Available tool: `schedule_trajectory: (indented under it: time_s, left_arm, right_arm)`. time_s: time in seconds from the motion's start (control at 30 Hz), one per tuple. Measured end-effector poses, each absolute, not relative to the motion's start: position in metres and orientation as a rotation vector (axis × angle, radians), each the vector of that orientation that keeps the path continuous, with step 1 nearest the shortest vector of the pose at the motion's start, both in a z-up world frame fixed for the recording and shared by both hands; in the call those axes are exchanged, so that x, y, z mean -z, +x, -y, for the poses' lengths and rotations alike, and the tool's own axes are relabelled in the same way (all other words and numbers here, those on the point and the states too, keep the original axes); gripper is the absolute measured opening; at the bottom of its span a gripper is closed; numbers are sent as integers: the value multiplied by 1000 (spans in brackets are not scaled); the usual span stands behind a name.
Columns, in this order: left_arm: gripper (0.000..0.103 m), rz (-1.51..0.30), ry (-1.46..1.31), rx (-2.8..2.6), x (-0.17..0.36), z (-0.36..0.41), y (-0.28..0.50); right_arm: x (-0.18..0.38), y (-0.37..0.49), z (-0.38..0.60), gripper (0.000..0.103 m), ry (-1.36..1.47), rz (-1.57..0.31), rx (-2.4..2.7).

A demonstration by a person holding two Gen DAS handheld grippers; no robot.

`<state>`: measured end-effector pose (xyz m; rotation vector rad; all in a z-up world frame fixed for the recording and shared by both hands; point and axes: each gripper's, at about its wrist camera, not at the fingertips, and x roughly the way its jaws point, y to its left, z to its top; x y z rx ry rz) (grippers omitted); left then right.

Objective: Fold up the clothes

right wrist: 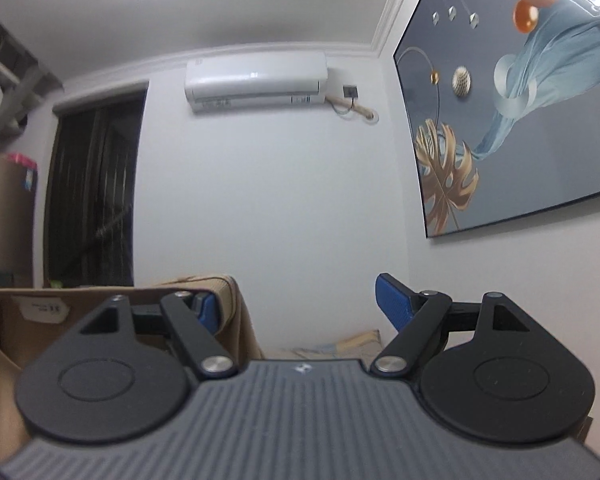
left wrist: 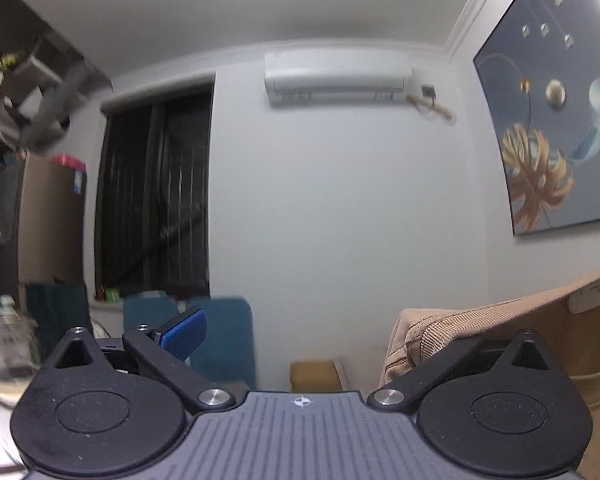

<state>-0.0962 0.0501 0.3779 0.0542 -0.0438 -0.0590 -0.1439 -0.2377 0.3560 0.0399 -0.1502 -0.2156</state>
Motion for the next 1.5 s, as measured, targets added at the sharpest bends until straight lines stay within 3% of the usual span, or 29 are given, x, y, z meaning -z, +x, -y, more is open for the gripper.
schedule_trajectory:
  time_s: [0.13, 0.47, 0.6, 0.77, 0.93, 1.03, 1.23, 1.5]
  left_arm:
    - [103, -72, 27, 67, -326, -52, 11]
    - [103, -207, 72, -9, -193, 29, 257]
    - [103, -273, 78, -12, -110, 64, 373]
    - [102, -488, 70, 40, 37, 96, 518]
    - [97, -726, 173, 107, 133, 107, 572]
    - [97, -868, 236, 148, 190, 114, 604]
    - [102, -1079, 370, 338, 187, 123, 611]
    - [103, -816, 206, 351, 144, 89, 530]
  right_arm:
    - [-309, -78, 248, 80, 27, 57, 239]
    - [-158, 164, 289, 79, 111, -173, 302]
    - [-86, 259, 317, 79, 128, -210, 340]
    - [26, 384, 359, 78, 141, -368, 349]
    - [127, 472, 375, 78, 103, -615, 293]
    - [154, 496, 370, 78, 71, -783, 221]
    - [166, 536, 357, 78, 75, -1075, -44]
    - [135, 484, 343, 78, 190, -847, -27]
